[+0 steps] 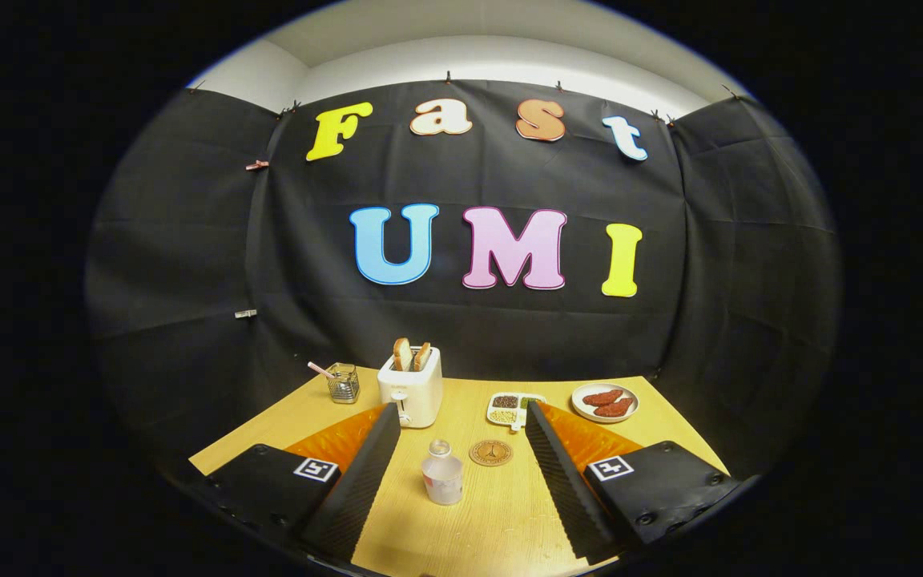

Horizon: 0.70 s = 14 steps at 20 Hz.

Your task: Take the bottle from table, then pour the juice into the cup, finally place the bottle on the coaster

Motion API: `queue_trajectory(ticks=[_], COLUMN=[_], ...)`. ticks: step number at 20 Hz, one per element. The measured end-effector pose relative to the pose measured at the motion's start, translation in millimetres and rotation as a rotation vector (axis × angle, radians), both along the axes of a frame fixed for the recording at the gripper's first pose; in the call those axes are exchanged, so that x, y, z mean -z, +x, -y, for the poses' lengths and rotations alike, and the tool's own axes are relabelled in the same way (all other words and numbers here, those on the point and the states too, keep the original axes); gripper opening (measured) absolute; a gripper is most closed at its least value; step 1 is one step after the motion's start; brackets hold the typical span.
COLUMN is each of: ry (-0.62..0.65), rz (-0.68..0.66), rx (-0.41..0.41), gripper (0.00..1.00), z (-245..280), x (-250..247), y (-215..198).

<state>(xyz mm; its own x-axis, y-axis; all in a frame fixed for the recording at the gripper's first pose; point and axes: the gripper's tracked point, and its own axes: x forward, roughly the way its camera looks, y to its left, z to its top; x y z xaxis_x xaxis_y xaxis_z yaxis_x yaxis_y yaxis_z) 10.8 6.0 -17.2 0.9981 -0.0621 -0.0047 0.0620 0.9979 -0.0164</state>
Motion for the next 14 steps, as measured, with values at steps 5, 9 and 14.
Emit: queue_trajectory(ticks=[5, 9, 14], ry=[0.011, 0.027, 0.027], rz=[-0.001, -0.007, -0.028], rx=[0.014, 0.036, 0.075], gripper=[0.97, 0.97, 0.97], z=[-8, -11, -11], x=[4, 12, 36], y=[6, 10, 18])
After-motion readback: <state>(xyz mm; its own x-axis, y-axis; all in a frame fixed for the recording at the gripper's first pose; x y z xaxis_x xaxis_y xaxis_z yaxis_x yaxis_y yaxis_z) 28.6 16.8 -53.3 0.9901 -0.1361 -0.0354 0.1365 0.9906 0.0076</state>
